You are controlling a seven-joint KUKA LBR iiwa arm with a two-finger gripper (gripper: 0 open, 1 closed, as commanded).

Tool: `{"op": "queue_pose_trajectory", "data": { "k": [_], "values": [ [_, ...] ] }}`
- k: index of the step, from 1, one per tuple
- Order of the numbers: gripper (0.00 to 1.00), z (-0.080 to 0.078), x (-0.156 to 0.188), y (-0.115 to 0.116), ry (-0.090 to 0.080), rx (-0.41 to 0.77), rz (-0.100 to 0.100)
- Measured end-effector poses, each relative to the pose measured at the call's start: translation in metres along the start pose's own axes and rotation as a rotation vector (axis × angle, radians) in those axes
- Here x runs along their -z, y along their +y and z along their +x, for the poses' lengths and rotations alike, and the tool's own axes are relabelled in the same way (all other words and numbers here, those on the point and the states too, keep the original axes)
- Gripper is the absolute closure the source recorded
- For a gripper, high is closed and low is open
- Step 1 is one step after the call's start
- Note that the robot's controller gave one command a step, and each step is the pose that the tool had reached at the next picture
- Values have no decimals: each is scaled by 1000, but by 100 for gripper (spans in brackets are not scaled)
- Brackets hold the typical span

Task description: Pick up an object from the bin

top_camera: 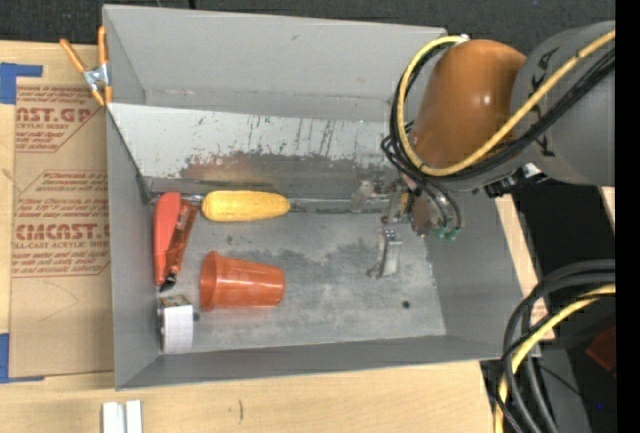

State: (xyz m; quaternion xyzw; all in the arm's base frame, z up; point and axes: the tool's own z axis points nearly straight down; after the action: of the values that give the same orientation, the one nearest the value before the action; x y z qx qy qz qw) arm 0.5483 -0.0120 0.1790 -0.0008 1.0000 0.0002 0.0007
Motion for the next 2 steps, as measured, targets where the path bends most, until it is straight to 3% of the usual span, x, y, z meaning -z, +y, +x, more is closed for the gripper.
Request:
{"op": "queue_pose_trajectory", "data": {
  "k": [1,2],
  "values": [
    [0,4,12,18,6,51,2],
    [0,2,2,53,-9,111,-2]
  ]
}}
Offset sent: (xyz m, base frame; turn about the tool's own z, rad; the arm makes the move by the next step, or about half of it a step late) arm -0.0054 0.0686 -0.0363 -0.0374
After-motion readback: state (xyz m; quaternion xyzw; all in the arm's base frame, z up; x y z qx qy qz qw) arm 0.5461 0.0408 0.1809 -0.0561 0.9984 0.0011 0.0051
